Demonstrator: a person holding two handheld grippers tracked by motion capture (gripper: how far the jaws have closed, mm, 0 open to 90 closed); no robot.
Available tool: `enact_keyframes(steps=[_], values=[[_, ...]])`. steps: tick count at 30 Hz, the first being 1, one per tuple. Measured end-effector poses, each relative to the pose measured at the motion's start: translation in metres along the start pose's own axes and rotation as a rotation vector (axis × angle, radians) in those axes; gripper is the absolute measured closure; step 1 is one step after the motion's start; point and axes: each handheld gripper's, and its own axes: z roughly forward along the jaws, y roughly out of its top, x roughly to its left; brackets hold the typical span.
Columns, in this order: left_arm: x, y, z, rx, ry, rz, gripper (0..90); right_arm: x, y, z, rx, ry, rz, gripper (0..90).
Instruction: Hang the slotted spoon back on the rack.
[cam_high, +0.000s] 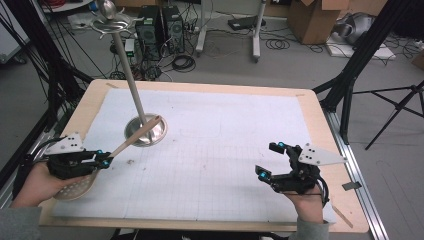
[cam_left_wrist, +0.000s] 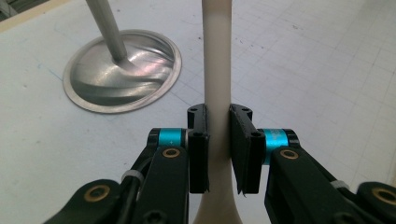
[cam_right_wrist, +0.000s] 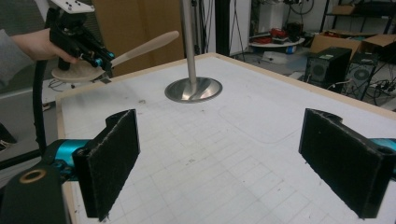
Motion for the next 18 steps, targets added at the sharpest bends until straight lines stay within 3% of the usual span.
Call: enact_keyframes(steps=[18], values=[[0.011,0.004,-0.034,-0.058,0.061,-0.027,77.7,-0.001,0.002,0.004,-0.006,0.008,-0.006,11.6]])
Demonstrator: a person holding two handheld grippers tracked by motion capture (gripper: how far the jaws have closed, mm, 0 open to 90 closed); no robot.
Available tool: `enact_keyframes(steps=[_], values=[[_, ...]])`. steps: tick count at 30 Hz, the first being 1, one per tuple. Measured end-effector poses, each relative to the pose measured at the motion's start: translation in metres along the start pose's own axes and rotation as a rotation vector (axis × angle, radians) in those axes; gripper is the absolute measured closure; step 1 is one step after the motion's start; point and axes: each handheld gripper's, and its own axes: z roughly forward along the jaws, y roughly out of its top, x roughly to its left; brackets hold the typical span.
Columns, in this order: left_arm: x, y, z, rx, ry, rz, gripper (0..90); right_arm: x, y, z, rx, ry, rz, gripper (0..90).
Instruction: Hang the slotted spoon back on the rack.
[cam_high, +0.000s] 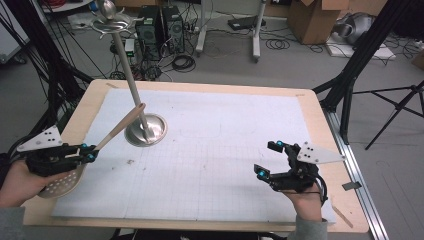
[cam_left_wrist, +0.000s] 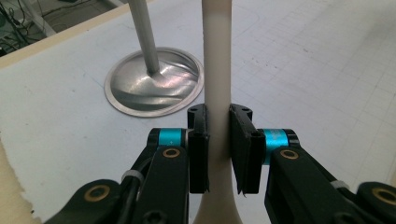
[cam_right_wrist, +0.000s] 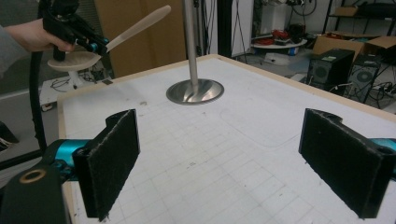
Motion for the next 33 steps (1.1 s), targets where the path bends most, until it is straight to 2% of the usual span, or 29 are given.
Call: enact_keyframes(steps=[14,19,29,31,33], values=[[0.008,0.013,-0.025,-0.052,0.031,-0.018,77.7,0.000,0.000,0.001,0.003,0.003,0.001,11.6],[0.010,0.013,-0.029,-0.078,0.036,-0.037,77.8,0.000,0.000,0.000,-0.001,0.000,-0.005,11.6],[0.015,0.022,-0.044,-0.111,0.066,-0.035,77.7,0.000,-0.001,0.001,0.004,0.002,0.001,11.6],[0.017,0.022,-0.047,-0.121,0.073,-0.024,77.7,0.000,-0.001,0.001,0.004,0.003,0.002,11.6],[0.020,0.019,-0.048,-0.130,0.074,-0.031,77.7,0.000,-0.001,0.000,0.004,0.005,0.006,11.6]])
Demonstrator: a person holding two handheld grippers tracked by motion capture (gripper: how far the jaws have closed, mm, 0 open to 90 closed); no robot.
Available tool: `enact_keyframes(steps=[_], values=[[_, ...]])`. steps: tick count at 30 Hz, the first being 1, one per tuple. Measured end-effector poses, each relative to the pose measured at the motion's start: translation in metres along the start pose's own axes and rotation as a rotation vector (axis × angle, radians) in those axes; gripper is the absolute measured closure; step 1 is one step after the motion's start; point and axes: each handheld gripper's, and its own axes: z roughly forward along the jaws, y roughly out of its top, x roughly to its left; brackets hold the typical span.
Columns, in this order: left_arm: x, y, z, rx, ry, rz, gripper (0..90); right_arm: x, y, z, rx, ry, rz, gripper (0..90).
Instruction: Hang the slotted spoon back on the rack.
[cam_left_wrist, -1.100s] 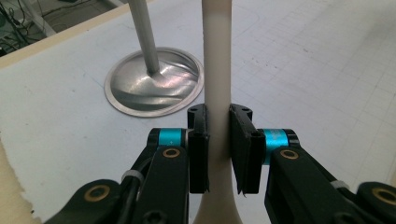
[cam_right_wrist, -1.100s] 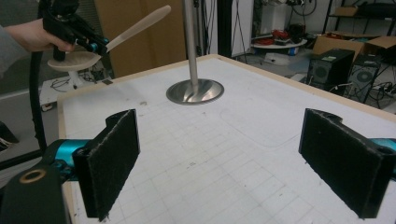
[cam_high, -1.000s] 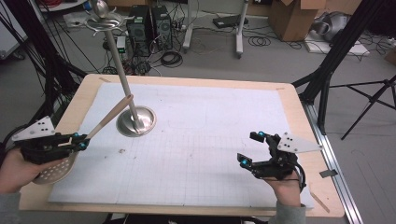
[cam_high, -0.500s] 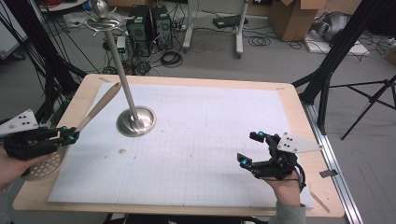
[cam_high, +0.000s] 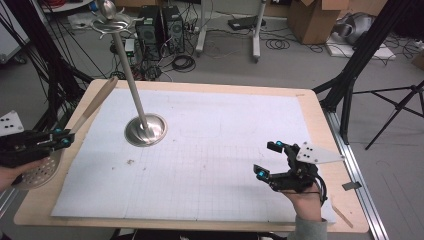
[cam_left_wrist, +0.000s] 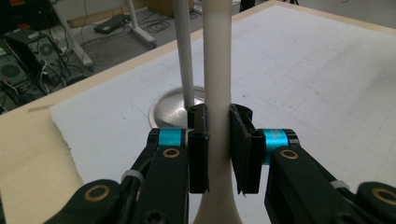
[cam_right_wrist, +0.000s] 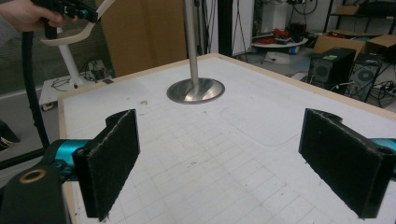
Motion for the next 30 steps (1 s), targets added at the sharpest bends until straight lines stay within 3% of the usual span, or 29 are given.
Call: enact_keyframes(steps=[10,21,30], values=[[0.007,0.001,0.001,-0.012,-0.008,-0.010,77.7,-0.002,0.000,0.000,-0.001,-0.002,-0.003,11.6],[0.010,0.021,-0.001,-0.014,-0.016,0.015,77.7,-0.006,-0.002,-0.005,-0.012,-0.005,0.015,11.6],[0.012,0.026,-0.009,-0.028,-0.027,0.034,77.7,-0.008,-0.004,-0.008,-0.021,-0.009,0.025,11.6]])
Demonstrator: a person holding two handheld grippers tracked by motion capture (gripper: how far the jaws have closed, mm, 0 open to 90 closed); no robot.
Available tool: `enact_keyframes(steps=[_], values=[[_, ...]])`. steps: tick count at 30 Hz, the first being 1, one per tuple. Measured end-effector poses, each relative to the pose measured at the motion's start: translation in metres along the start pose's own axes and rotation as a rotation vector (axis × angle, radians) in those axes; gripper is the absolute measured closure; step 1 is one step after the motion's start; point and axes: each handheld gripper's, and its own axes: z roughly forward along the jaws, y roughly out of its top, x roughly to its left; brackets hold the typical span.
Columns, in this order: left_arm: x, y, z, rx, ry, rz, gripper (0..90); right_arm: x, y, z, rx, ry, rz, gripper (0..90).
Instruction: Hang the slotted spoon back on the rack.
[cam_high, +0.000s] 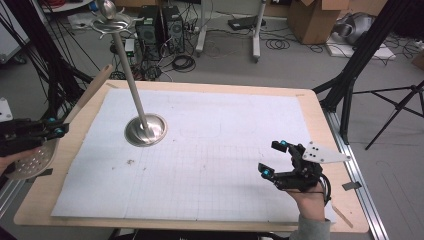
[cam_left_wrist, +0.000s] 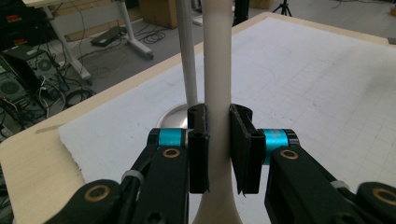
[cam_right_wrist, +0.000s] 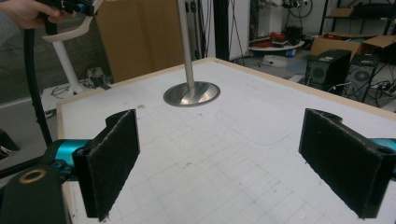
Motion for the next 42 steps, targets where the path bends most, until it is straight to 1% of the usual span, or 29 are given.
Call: enact_keyframes(steps=[4,8,9,10,11,16,18,20,23,26,31,32,33,36,40,42], values=[[0.002,0.003,-0.005,-0.014,0.011,-0.005,77.7,-0.001,0.000,0.000,-0.005,0.000,-0.007,11.6],[0.004,0.004,-0.007,-0.028,0.018,-0.005,77.7,0.000,0.000,-0.001,-0.004,0.000,-0.001,11.6],[0.004,0.004,-0.007,-0.030,0.024,-0.008,77.7,0.000,0.000,-0.001,-0.003,0.000,0.000,11.6],[0.005,0.003,-0.006,-0.015,0.028,-0.003,77.7,0.000,0.000,0.000,-0.005,0.001,-0.002,11.6],[0.006,0.003,-0.006,-0.013,0.032,-0.006,77.7,0.000,0.000,0.000,-0.005,0.001,-0.004,11.6],[0.008,0.002,-0.007,-0.033,0.033,-0.017,77.7,0.000,0.000,0.000,0.000,0.000,-0.004,11.6],[0.010,0.004,-0.010,-0.031,0.036,-0.010,77.7,0.000,0.000,0.000,0.002,0.001,-0.003,11.6],[0.011,0.007,-0.012,-0.042,0.041,-0.018,77.7,0.000,0.000,0.001,0.000,0.001,-0.006,11.6],[0.014,0.010,-0.015,-0.069,0.036,-0.027,77.7,-0.001,-0.001,0.001,0.004,0.002,-0.002,11.6],[0.017,0.013,-0.017,-0.084,0.031,-0.033,77.7,-0.002,-0.001,0.001,0.001,0.001,0.001,11.6],[0.019,0.018,-0.020,-0.088,0.027,-0.025,77.7,-0.003,-0.002,-0.001,0.001,0.000,0.009,11.6],[0.020,0.018,-0.021,-0.091,0.026,-0.027,77.7,-0.003,-0.003,-0.001,0.002,0.000,0.014,11.6],[0.021,0.019,-0.022,-0.095,0.028,-0.031,77.7,-0.004,-0.003,-0.001,-0.003,-0.003,0.008,11.6],[0.024,0.019,-0.024,-0.100,0.030,-0.044,77.7,-0.006,-0.005,-0.001,0.007,-0.006,0.016,11.6],[0.028,0.020,-0.026,-0.113,0.020,-0.045,77.7,-0.007,-0.006,0.000,0.008,-0.009,0.014,11.6],[0.029,0.021,-0.026,-0.117,0.021,-0.047,77.7,-0.007,-0.006,0.000,0.011,-0.009,0.021,11.6]])
